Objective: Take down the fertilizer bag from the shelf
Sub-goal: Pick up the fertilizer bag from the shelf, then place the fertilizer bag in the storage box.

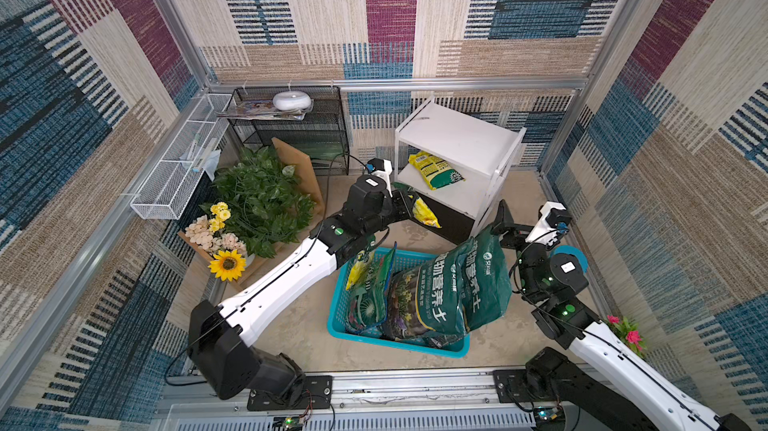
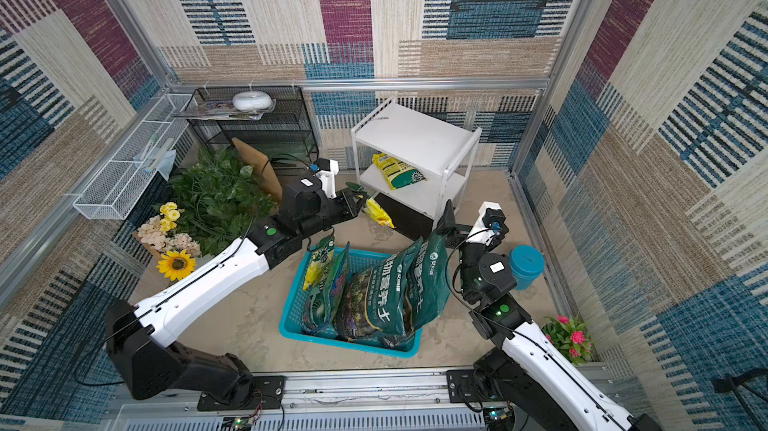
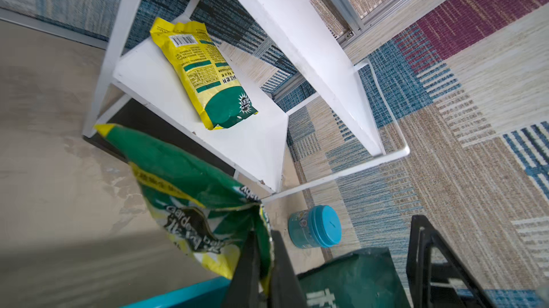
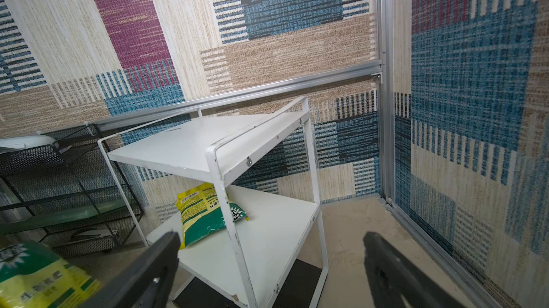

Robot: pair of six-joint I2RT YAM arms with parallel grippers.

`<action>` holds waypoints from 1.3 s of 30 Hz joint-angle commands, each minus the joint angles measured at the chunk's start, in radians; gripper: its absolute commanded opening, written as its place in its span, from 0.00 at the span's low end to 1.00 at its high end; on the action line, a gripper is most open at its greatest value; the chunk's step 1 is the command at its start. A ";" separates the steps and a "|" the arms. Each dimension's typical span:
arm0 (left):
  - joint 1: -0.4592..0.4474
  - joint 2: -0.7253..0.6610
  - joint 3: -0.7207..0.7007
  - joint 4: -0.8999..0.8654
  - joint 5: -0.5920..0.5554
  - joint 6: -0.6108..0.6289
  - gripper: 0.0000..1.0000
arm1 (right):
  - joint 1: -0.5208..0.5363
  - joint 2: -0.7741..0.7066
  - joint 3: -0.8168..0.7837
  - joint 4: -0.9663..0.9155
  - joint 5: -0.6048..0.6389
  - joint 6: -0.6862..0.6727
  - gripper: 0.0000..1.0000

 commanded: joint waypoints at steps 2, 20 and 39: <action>-0.008 -0.172 -0.106 -0.014 -0.113 0.165 0.00 | 0.001 -0.012 -0.003 0.000 -0.025 0.024 0.99; -0.009 -0.930 -0.550 -0.083 -0.021 0.430 0.00 | 0.000 -0.073 -0.017 -0.029 -0.068 0.055 0.99; -0.009 -0.928 -0.762 -0.050 -0.030 0.730 0.00 | 0.000 -0.132 -0.041 -0.048 -0.092 0.070 0.99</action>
